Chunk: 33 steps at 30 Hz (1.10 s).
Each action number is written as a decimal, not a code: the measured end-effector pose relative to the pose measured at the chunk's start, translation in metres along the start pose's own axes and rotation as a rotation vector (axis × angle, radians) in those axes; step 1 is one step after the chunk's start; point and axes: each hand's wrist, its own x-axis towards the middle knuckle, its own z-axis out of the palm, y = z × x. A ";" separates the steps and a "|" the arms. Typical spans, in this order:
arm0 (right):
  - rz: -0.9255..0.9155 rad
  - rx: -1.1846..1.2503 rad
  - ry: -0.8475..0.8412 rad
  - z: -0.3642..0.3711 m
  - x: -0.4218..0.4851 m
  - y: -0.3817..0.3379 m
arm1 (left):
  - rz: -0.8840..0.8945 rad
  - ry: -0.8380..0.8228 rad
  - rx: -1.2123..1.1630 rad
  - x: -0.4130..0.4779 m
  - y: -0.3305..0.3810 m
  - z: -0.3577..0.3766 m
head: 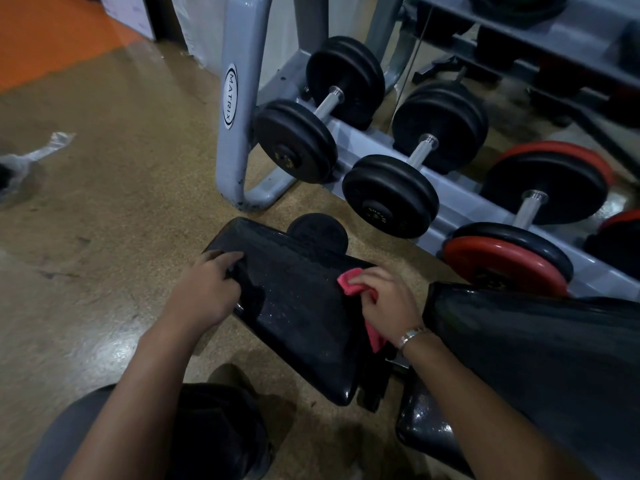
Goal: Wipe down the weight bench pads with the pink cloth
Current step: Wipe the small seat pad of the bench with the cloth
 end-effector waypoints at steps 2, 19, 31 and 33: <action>0.090 -0.043 -0.022 -0.005 0.011 0.010 | -0.002 -0.004 0.020 0.000 0.000 0.001; 0.081 0.015 0.022 0.013 0.021 -0.018 | 0.002 -0.008 0.080 0.003 0.004 0.006; 0.030 0.018 0.009 0.020 0.017 -0.021 | 0.012 -0.021 0.113 0.003 0.000 0.006; -0.070 0.035 -0.017 0.014 0.007 -0.019 | 0.014 -0.022 0.113 0.005 -0.001 0.007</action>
